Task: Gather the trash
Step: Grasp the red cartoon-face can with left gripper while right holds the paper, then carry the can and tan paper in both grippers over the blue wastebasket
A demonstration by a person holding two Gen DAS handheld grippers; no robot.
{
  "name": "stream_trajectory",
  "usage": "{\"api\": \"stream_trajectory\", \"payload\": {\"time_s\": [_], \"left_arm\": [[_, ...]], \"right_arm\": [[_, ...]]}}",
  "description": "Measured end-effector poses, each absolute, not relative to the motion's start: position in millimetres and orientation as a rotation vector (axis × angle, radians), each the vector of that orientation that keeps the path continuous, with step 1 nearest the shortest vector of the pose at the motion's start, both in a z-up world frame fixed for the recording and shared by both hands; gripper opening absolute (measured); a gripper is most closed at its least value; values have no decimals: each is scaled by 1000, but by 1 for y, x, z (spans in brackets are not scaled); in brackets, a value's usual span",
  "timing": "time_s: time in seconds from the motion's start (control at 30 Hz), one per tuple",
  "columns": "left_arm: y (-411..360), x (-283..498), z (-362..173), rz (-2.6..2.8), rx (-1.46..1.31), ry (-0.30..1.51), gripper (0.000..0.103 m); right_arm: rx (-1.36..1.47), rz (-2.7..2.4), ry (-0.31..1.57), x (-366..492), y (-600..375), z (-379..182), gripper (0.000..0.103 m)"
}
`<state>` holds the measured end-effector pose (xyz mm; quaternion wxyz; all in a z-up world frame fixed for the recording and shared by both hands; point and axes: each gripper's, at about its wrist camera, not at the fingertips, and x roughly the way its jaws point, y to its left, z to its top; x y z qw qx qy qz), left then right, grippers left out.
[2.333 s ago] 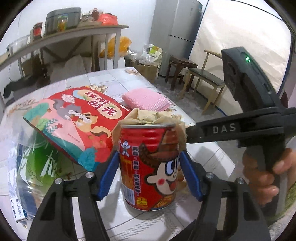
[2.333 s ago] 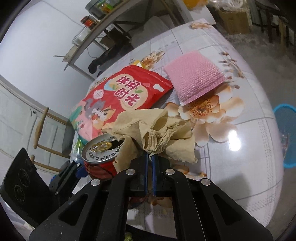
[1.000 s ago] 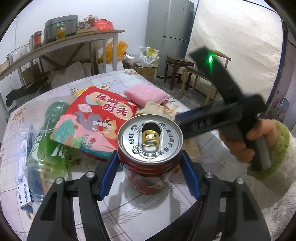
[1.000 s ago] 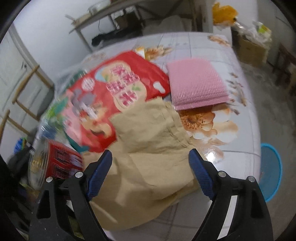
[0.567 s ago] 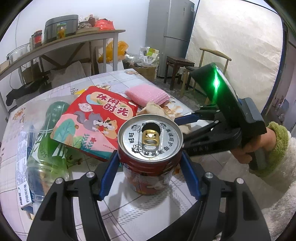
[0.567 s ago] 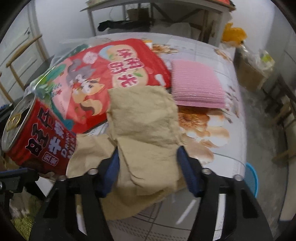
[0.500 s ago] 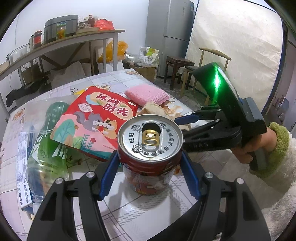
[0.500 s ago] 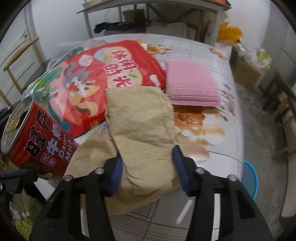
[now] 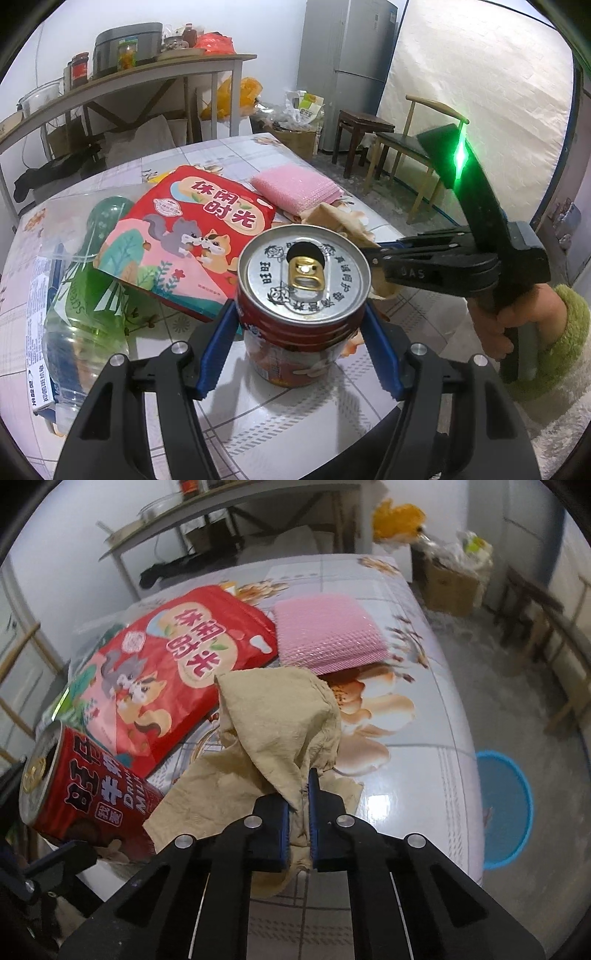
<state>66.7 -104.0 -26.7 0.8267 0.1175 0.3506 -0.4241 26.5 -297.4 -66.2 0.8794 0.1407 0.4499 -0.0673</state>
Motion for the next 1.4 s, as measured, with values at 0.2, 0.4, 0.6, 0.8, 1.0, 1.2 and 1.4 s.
{"api": "stream_trajectory", "payload": {"time_s": [0.2, 0.4, 0.6, 0.8, 1.0, 1.2, 1.4], "left_arm": [[-97, 62, -23, -912, 222, 723, 65], [-95, 54, -12, -934, 220, 674, 64], [-97, 50, 0, -946, 209, 642, 64], [-98, 48, 12, -948, 207, 611, 65], [-107, 49, 24, -960, 206, 593, 65], [-135, 48, 36, -993, 252, 564, 65], [-193, 52, 55, -1104, 260, 564, 65]], "right_arm": [[385, -140, 922, 20, -309, -64, 6], [456, -101, 897, 10, -312, -55, 6], [523, -28, 845, 3, -311, -40, 6], [540, -8, 800, -3, -312, -24, 6], [549, -22, 751, -13, -323, -12, 6], [587, -86, 689, -38, -350, -3, 6], [672, -285, 619, -85, -412, 2, 6]]}}
